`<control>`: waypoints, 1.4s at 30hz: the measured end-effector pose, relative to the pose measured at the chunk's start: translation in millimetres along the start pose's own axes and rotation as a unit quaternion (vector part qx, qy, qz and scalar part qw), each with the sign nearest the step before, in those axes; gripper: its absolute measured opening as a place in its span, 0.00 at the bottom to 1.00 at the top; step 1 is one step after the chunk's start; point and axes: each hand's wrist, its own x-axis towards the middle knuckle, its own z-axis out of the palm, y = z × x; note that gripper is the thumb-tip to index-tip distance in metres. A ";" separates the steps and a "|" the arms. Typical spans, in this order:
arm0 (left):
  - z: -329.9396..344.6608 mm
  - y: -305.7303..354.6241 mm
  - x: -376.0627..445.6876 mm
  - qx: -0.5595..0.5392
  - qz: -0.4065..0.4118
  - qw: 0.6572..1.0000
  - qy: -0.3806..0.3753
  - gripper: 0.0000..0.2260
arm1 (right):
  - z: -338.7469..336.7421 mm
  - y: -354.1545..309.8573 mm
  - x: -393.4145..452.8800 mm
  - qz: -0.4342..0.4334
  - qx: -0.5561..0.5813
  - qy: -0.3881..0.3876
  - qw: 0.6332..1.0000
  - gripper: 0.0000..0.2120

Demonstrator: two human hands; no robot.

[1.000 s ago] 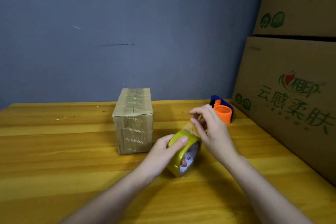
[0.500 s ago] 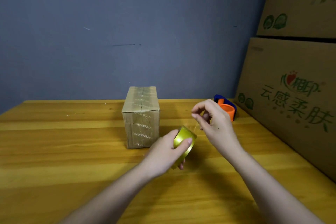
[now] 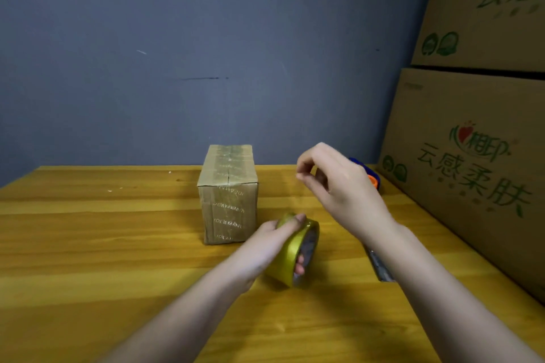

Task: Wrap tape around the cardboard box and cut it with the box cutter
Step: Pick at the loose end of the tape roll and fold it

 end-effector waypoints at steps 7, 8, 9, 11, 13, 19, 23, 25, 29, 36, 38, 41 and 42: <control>3.0 -5.8 -12.9 0.003 0.129 0.992 0.008 0.07 | 11.5 37.5 8.4 0.178 0.124 0.020 0.976 0.06; 3.8 -8.0 -14.0 0.015 0.139 0.990 0.016 0.05 | 13.0 39.2 6.2 0.182 0.122 0.017 0.976 0.06; 4.7 -9.6 -15.4 0.027 0.147 0.989 0.022 0.05 | 13.8 40.1 4.0 0.181 0.119 0.019 0.976 0.05; 5.2 -12.8 -15.5 0.064 0.159 0.984 0.037 0.03 | 13.4 38.6 0.8 0.160 0.113 0.040 0.980 0.05; 4.0 -14.1 -12.1 0.117 0.167 0.977 0.058 0.01 | 11.3 34.7 -0.3 0.129 0.103 0.067 0.984 0.05; 8.7 -3.1 -4.3 0.137 0.121 0.981 0.061 0.08 | 2.3 21.1 -0.3 0.040 0.007 0.084 0.996 0.04; 7.0 -4.3 -0.3 0.055 0.026 0.997 0.050 0.13 | -2.3 10.0 -0.3 -0.015 -0.015 0.088 0.996 0.04; 4.8 -6.5 3.2 0.027 -0.006 0.998 0.052 0.16 | -1.3 7.1 0.4 -0.035 -0.025 0.080 0.996 0.04; 10.0 -8.0 4.4 -0.040 -0.035 0.997 0.050 0.17 | 1.1 7.1 8.1 -0.022 -0.004 0.074 0.997 0.04; -0.2 7.8 -17.0 0.457 -0.004 0.872 0.173 0.27 | -1.1 16.1 21.1 0.023 0.074 0.020 0.997 0.07; -6.3 21.3 -23.8 0.556 0.097 0.790 0.239 0.23 | -1.5 17.8 22.0 0.028 0.094 0.014 0.995 0.08; -18.3 32.8 -14.4 0.331 0.250 0.872 0.262 0.10 | -2.5 19.6 23.8 0.028 0.103 0.007 0.994 0.09; -20.8 35.5 -8.7 0.235 0.279 0.899 0.242 0.09 | -3.2 20.2 24.1 0.027 0.105 0.006 0.994 0.10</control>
